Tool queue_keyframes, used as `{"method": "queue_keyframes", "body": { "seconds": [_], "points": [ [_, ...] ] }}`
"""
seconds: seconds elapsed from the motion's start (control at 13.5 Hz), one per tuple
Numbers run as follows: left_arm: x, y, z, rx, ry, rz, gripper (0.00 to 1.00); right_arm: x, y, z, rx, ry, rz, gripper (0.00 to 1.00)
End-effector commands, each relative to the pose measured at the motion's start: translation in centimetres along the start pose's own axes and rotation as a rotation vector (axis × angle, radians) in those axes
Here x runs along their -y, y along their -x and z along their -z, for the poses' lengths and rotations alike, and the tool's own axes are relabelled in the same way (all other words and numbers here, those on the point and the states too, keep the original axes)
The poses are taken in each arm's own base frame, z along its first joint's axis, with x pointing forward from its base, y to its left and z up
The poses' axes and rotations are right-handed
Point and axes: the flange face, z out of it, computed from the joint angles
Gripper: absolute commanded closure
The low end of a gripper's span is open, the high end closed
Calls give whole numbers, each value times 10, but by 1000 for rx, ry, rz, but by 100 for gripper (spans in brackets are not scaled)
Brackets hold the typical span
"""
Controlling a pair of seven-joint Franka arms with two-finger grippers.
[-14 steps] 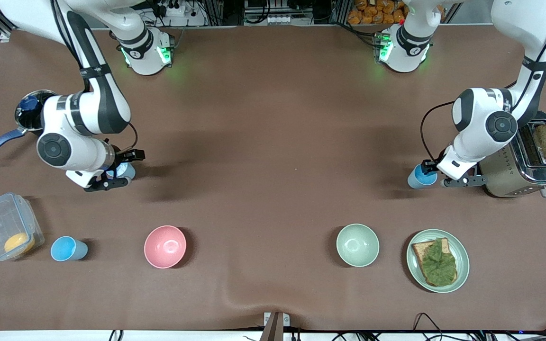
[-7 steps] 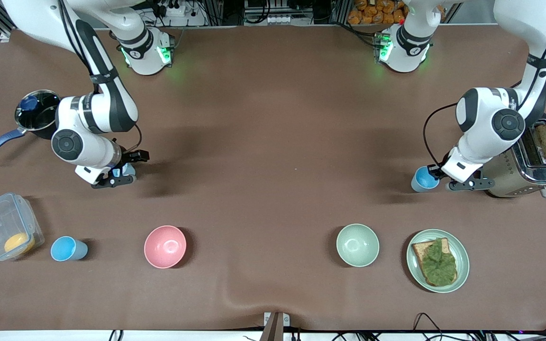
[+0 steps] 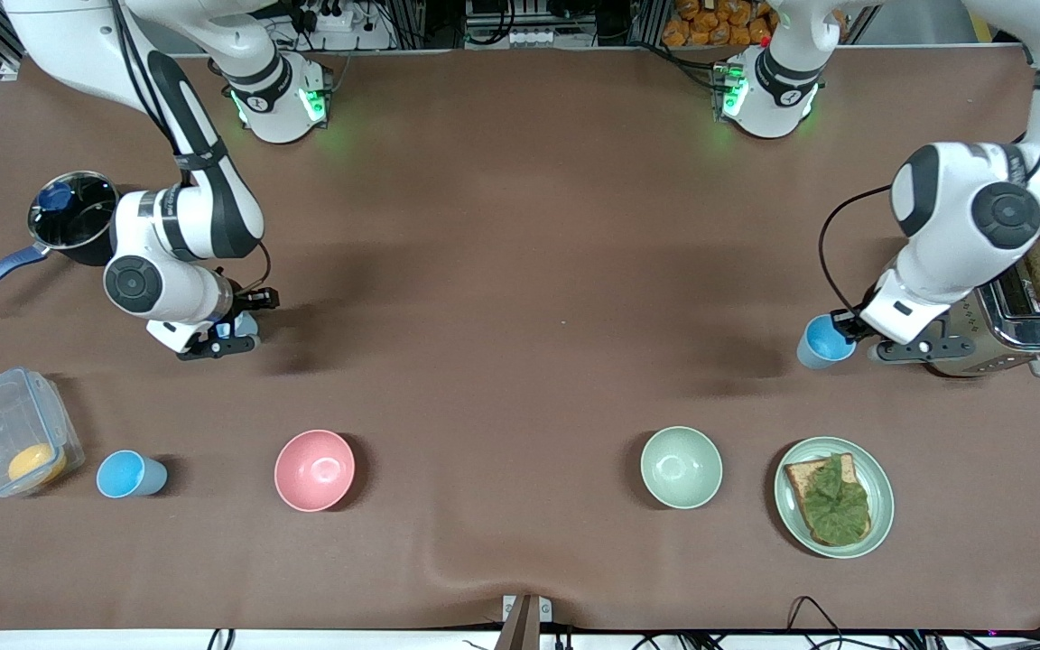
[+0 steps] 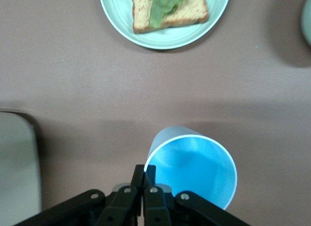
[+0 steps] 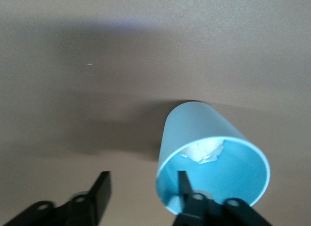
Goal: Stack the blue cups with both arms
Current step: 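Grasp the blue cup with the left gripper while the right gripper reaches another cup, then lift the cup with the left gripper while the right gripper grasps its cup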
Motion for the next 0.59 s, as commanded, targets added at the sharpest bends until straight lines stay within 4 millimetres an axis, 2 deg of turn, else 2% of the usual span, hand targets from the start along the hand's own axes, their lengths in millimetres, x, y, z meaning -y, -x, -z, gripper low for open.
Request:
{"method": "queue_keyframes", "body": {
  "seconds": [0.0, 0.15, 0.3, 0.44, 0.52],
  "points": [
    [-15, -13, 30, 10, 22, 8, 100, -2, -3, 8, -5, 16, 4, 100],
    [-30, -19, 45, -16, 30, -9, 100, 2, -7, 18, 7, 18, 2, 100],
    [-36, -22, 51, -23, 35, 10, 100, -3, -12, 31, 10, 17, -6, 100],
    [-52, -23, 59, -26, 44, 31, 100, 0, -16, 47, 22, 19, -3, 100],
    [-54, -23, 60, -22, 44, 47, 100, 3, -18, 56, 40, 18, 0, 100]
  ]
}}
